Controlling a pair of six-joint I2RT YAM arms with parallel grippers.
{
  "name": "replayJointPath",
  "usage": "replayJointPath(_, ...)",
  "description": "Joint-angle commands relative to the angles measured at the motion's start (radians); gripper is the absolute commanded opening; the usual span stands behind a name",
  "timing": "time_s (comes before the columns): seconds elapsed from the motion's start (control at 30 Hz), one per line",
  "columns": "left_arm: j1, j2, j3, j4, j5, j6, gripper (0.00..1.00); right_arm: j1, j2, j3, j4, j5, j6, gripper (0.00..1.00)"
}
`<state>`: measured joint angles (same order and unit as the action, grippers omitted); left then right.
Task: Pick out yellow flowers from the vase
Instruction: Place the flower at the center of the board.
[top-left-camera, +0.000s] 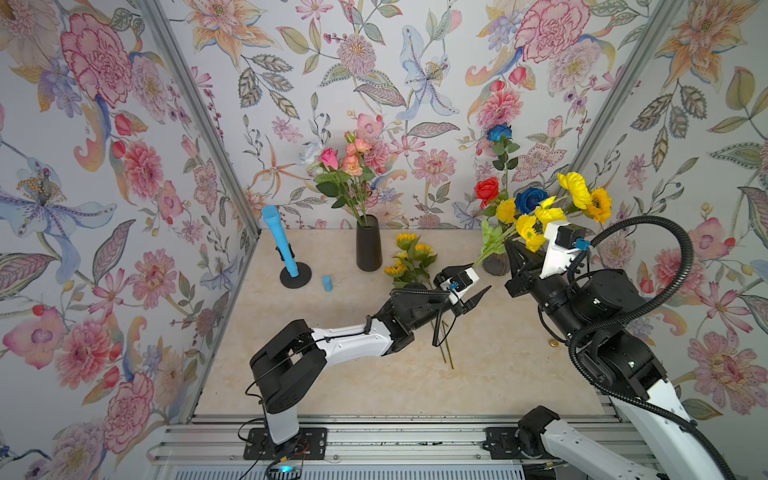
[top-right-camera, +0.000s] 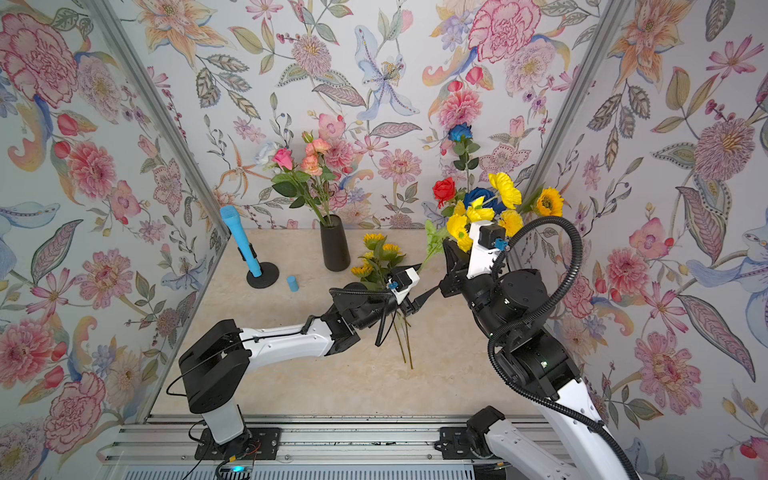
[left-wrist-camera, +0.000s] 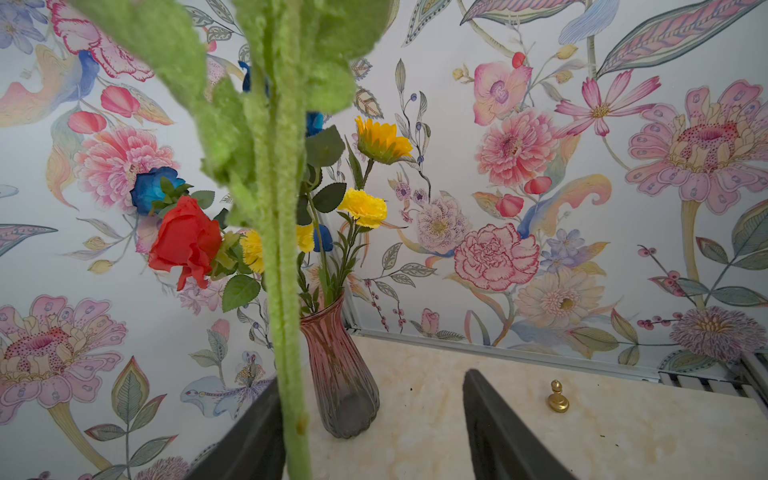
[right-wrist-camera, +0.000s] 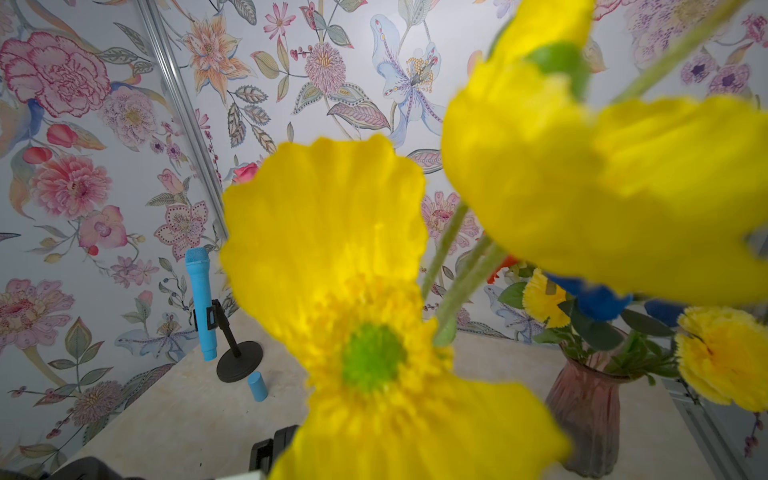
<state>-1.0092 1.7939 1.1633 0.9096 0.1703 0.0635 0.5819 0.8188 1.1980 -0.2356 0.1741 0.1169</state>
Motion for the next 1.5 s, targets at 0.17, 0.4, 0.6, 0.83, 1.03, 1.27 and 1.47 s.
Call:
replayJointPath(0.17, -0.009, -0.004, 0.012, -0.03, -0.034, 0.004, 0.3, 0.059, 0.013, 0.001, 0.064, 0.095, -0.063, 0.0)
replayJointPath(0.4, -0.006, 0.0, 0.012, -0.036, -0.046, -0.008, 0.06, 0.09, 0.024, -0.007, 0.073, 0.111, -0.076, 0.0)
replayJointPath(0.6, 0.0, -0.013, 0.015, -0.065, -0.044, -0.055, 0.0, 0.098, 0.034, -0.008, 0.073, 0.146, -0.091, 0.01)
replayJointPath(0.83, 0.057, -0.064, -0.017, -0.087, -0.047, -0.21, 0.0, 0.098, 0.035, -0.011, 0.062, 0.188, -0.101, 0.78)
replayJointPath(1.03, 0.136, -0.12, -0.074, -0.081, -0.078, -0.36, 0.0, 0.099, 0.006, -0.024, 0.046, 0.21, -0.108, 1.0)
replayJointPath(1.27, 0.202, -0.151, -0.005, -0.251, -0.2, -0.532, 0.0, 0.095, -0.045, -0.053, 0.037, 0.233, -0.117, 1.0)
replayJointPath(1.47, 0.234, -0.106, 0.131, -0.483, -0.207, -0.723, 0.0, 0.094, -0.064, -0.083, 0.037, 0.225, -0.109, 1.0)
